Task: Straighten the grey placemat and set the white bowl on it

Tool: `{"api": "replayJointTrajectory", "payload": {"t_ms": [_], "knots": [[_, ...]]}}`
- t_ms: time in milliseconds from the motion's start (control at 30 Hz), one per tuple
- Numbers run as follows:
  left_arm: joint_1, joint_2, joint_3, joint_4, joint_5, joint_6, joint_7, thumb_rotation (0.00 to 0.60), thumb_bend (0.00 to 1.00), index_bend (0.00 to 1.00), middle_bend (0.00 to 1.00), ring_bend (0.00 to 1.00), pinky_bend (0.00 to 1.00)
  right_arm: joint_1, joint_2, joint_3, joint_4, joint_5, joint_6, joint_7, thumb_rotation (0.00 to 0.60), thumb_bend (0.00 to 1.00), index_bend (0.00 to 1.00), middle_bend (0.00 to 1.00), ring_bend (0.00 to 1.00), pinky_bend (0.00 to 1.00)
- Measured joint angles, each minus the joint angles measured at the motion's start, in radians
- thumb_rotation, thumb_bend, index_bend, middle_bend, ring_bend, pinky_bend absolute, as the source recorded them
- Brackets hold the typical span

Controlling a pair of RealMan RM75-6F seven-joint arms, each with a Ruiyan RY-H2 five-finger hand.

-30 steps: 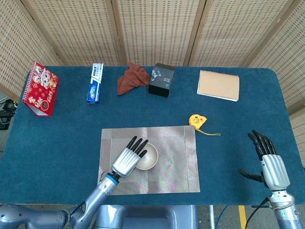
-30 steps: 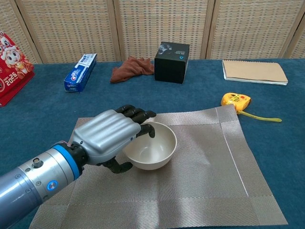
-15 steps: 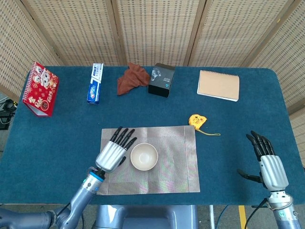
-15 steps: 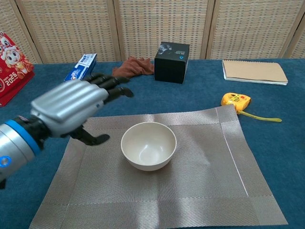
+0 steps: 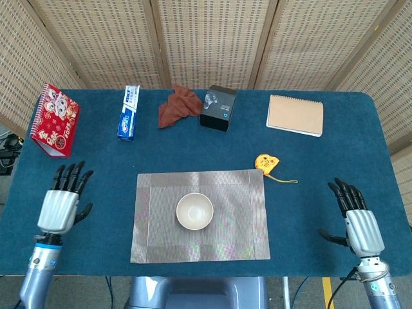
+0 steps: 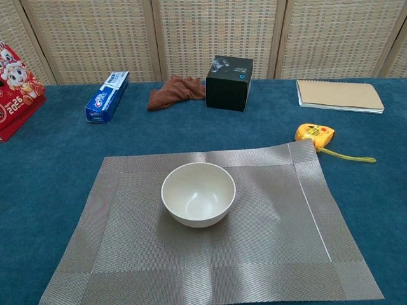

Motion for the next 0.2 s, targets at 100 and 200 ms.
{"api": "replayJointTrajectory", "payload": {"t_ms": [100,200], "knots": [[0.068,0.059,0.021,-0.002,-0.011,0.038,-0.051,0.600,0.24,0.07,0.00,0.00,0.00,0.003,-0.011,-0.001,0.004,0.004,-0.009,-0.032,0.600,0.18,0.06,0.00,0.00,0.00],[0.108,0.117,0.033,-0.024,-0.015,0.062,-0.093,0.600,0.24,0.05,0.00,0.00,0.00,0.008,-0.023,-0.004,0.008,0.009,-0.023,-0.070,0.600,0.18,0.06,0.00,0.00,0.00]]}}
